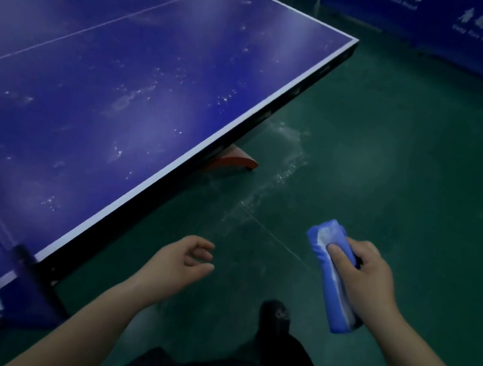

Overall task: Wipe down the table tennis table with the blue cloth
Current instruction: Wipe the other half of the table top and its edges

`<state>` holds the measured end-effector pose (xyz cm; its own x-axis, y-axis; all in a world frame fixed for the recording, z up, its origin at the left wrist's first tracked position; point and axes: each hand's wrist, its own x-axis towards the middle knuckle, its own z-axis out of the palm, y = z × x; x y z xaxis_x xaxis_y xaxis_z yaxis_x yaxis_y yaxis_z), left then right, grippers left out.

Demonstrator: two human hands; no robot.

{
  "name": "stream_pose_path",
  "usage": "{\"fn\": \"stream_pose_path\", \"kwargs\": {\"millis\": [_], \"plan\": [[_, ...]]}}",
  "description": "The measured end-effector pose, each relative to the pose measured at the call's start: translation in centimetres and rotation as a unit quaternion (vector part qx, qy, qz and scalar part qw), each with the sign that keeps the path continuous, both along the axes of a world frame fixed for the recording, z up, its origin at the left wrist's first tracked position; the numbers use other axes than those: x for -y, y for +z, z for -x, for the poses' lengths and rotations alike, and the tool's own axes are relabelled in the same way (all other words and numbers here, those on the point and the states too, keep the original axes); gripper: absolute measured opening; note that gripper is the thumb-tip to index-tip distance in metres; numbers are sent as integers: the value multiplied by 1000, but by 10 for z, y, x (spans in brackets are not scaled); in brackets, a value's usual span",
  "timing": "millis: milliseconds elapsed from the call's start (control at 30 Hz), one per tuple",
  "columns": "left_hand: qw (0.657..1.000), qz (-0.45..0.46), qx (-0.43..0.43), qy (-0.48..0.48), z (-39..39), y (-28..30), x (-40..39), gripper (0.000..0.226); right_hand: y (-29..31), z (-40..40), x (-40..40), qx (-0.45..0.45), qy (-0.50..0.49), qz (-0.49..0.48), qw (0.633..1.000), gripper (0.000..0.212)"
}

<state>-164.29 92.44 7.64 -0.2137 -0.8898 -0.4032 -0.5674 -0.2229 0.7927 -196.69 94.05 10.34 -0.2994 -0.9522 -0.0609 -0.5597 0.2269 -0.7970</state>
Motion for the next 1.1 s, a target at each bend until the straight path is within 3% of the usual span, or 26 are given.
{"fn": "stream_pose_path", "kwargs": {"millis": [200, 333, 500, 600, 733, 967, 1100], "plan": [[989, -40, 6, 143, 18, -20, 21, 28, -4, 28, 113, 11, 143, -33, 989, 18], [971, -13, -11, 237, 24, 0, 40, 29, 6, 14, 182, 20, 232, -43, 972, 21], [929, 47, -34, 366, 15, 25, 43, 29, 14, -42, 238, 20, 338, -34, 940, 16], [905, 52, -32, 421, 4, 26, 30, 28, 13, -86, 254, 29, 397, -25, 917, 20], [867, 45, -20, 497, -19, 13, 12, 26, 0, -139, 264, 11, 481, -52, 875, 9], [829, 5, -25, 559, -77, -17, 7, 27, -16, -214, 297, -45, 521, -68, 850, 15], [831, 10, -11, 555, -123, -13, 26, 29, -11, -265, 323, -48, 515, -44, 855, 18]]}}
